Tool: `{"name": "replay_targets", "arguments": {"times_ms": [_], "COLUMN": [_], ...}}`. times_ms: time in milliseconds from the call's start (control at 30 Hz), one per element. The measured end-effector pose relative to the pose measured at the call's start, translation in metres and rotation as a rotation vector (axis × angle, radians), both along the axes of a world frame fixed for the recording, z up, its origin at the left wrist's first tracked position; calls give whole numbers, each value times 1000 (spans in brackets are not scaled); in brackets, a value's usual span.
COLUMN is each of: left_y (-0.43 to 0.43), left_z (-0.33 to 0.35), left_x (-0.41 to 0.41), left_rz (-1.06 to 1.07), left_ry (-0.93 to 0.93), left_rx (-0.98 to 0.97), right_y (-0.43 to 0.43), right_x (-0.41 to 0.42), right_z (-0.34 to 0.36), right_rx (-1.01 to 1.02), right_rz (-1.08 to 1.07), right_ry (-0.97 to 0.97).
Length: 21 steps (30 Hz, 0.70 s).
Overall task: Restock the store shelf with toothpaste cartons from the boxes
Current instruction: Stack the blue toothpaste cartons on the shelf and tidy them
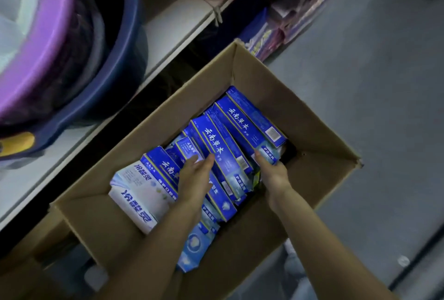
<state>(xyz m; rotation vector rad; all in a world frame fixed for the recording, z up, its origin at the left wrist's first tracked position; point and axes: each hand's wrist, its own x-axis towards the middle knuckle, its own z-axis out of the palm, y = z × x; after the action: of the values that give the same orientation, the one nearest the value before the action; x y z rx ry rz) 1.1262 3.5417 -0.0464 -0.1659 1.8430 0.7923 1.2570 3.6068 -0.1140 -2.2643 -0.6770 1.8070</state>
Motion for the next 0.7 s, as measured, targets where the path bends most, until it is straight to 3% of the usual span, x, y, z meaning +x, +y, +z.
{"name": "replay_targets", "arguments": {"times_ms": [200, 333, 500, 700], "left_y": [6, 7, 9, 9], "left_z": [-12, -15, -13, -7], "left_x": [6, 6, 5, -3], "left_rz": [-11, 10, 19, 68], "left_ry": [-48, -49, -78, -105], "left_rx": [2, 4, 5, -15], "right_y": [-3, 4, 7, 8], "right_x": [-1, -1, 1, -2], "right_z": [-16, -13, -6, 2], "right_rx": [59, -17, -93, -119], "right_rz": [-103, -138, -351, -475], "right_ry": [102, 129, 282, 249]}}
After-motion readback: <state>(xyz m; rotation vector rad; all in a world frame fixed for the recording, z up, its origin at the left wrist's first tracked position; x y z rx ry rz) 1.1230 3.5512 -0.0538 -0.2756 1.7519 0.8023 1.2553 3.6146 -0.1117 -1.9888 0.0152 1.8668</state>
